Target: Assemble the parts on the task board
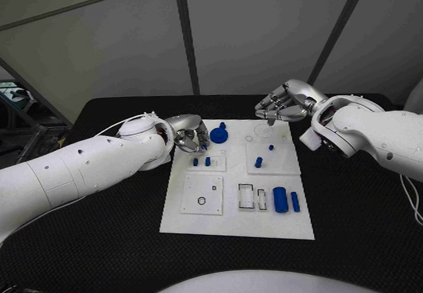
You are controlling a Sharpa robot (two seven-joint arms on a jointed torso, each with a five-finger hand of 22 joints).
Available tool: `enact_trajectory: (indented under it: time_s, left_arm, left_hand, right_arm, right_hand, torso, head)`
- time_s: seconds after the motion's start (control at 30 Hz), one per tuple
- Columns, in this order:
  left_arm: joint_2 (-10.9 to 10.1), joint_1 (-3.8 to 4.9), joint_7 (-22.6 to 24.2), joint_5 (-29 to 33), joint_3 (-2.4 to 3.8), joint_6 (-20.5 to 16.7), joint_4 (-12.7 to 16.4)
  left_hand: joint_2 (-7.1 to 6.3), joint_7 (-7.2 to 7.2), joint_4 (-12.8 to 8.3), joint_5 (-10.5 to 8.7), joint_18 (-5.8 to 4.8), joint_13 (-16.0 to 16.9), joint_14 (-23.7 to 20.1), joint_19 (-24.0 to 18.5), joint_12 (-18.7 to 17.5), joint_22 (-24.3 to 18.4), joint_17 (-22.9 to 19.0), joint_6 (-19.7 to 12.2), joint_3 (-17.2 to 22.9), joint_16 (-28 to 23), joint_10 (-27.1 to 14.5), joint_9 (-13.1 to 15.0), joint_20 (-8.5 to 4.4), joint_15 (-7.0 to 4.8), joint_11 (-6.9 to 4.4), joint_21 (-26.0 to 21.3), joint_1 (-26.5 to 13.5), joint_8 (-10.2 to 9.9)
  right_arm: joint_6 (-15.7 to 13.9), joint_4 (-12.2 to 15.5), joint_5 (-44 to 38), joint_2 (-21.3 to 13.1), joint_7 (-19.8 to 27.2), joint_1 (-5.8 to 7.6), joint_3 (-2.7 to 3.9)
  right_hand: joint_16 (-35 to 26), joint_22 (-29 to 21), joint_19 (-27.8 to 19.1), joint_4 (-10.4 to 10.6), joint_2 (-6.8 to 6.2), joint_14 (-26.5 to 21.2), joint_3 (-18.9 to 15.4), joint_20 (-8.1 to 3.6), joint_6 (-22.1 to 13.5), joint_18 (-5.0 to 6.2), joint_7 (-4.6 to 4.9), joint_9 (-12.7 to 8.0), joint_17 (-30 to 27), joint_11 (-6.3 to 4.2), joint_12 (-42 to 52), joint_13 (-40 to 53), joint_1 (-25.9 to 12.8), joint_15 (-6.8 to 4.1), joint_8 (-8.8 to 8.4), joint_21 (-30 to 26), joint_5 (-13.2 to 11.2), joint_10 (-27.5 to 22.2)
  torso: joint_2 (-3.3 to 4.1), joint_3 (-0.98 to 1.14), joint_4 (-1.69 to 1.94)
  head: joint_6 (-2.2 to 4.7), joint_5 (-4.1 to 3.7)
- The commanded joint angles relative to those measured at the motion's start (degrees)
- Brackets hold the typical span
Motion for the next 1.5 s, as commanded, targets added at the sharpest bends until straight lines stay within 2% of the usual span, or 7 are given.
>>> enact_trajectory:
  time_s: [0.03,0.6,0.8,0.9,1.27,1.5]
  left_arm:
    - [0.13,-0.02,-0.45,0.24,0.04,0.94,-0.09]
    - [0.51,-0.18,-0.84,0.24,0.03,1.58,-0.47]
    - [0.62,-0.21,-0.94,0.67,0.03,1.52,-0.67]
    - [0.59,-0.22,-1.04,0.8,0.02,1.42,-0.74]
    - [0.43,-0.23,-1.22,0.89,0.02,0.95,-0.79]
    - [0.16,-0.24,-1.51,0.89,0.02,1.18,-0.75]
  left_hand:
    - [-0.04,-0.04,-0.25,0.38,-0.08,0.06,0.2,0.21,-0.09,2.88,-0.04,0.33,0.22,0.31,0.43,0.0,0.07,-0.19,0.14,0.16,-0.46,-0.19]
    - [-0.81,-0.26,-0.42,0.28,0.02,0.26,0.04,-0.05,-0.55,2.68,-0.6,0.46,-0.25,0.16,0.61,-0.14,-0.03,-0.31,0.03,-0.28,-1.63,-0.54]
    - [-2.21,0.58,-0.25,0.36,0.09,-0.28,0.02,-0.31,-2.51,2.41,-0.75,-3.63,-0.75,0.27,-1.57,-1.4,0.39,0.38,0.89,-0.82,-3.04,-3.43]
    - [-2.69,0.84,-0.19,0.36,0.16,-0.65,0.04,-0.46,-3.59,2.2,-0.74,-4.71,-0.87,0.4,-2.84,-1.82,0.67,0.68,1.31,-1.19,-3.47,-4.37]
    - [-3.41,1.36,0.05,0.34,0.75,-1.41,0.31,-1.55,-5.53,0.33,-0.14,-5.71,-1.47,1.05,-5.24,-2.39,1.34,1.38,2.17,-3.76,-4.28,-5.51]
    - [-3.61,1.08,-0.09,0.35,1.11,-1.75,0.35,-2.07,-6.38,-0.86,-0.15,-7.45,-2.13,1.3,-6.41,-2.96,1.62,1.6,2.45,-5.42,-4.17,-6.75]
  right_arm:
    - [-0.09,0.05,-0.09,0.03,0.52,0.1,0.02]
    - [-0.06,0.05,-0.09,0.04,0.51,0.09,0.02]
    - [-0.06,0.02,-0.09,0.04,0.51,0.09,0.02]
    - [-0.06,0.02,-0.09,-0.01,0.5,0.09,0.02]
    - [-0.04,-0.02,-0.09,-0.07,0.48,0.09,0.02]
    - [0.01,-0.2,-0.11,-0.16,0.23,0.08,0.02]
  right_hand:
    - [-0.17,-0.05,0.43,0.03,-0.05,-0.18,0.39,0.07,-0.36,0.6,0.05,0.06,0.02,0.16,-0.21,-0.08,0.48,0.24,-0.07,-0.26,0.24,-0.3]
    - [-0.17,-0.05,0.43,0.03,-0.05,-0.18,0.39,0.07,-0.36,0.6,0.05,0.06,0.02,0.16,-0.21,-0.08,0.48,0.24,-0.07,-0.26,0.24,-0.3]
    - [-0.17,-0.06,0.48,0.19,-0.06,-0.13,0.47,0.08,-0.33,0.6,0.03,0.07,0.06,0.15,-0.17,-0.09,0.29,0.24,-0.04,-0.33,0.39,-0.25]
    - [-0.17,-0.06,0.48,0.19,-0.06,-0.13,0.47,0.08,-0.33,0.6,0.03,0.07,0.06,0.15,-0.17,-0.09,0.29,0.24,-0.04,-0.33,0.39,-0.25]
    - [-0.17,-0.06,0.48,0.19,-0.06,-0.13,0.47,0.08,-0.33,0.6,0.03,0.07,0.06,0.15,-0.17,-0.09,0.29,0.24,-0.04,-0.33,0.39,-0.25]
    - [-0.18,-0.06,0.49,0.21,-0.07,-0.13,0.49,0.08,-0.34,0.6,0.03,0.07,0.07,0.16,-0.17,-0.09,0.26,0.24,-0.04,-0.34,0.4,-0.26]
  torso:
    - [0.04,0.0,-0.06]
    - [0.0,0.04,-0.03]
    - [-0.01,0.03,0.01]
    - [-0.01,0.02,0.03]
    - [-0.02,0.01,0.01]
    - [-0.03,0.01,0.0]
  head:
    - [-0.07,-0.08]
    - [-0.26,-0.16]
    - [-0.35,-0.26]
    - [-0.35,-0.22]
    - [-0.31,-0.2]
    - [-0.22,-0.31]
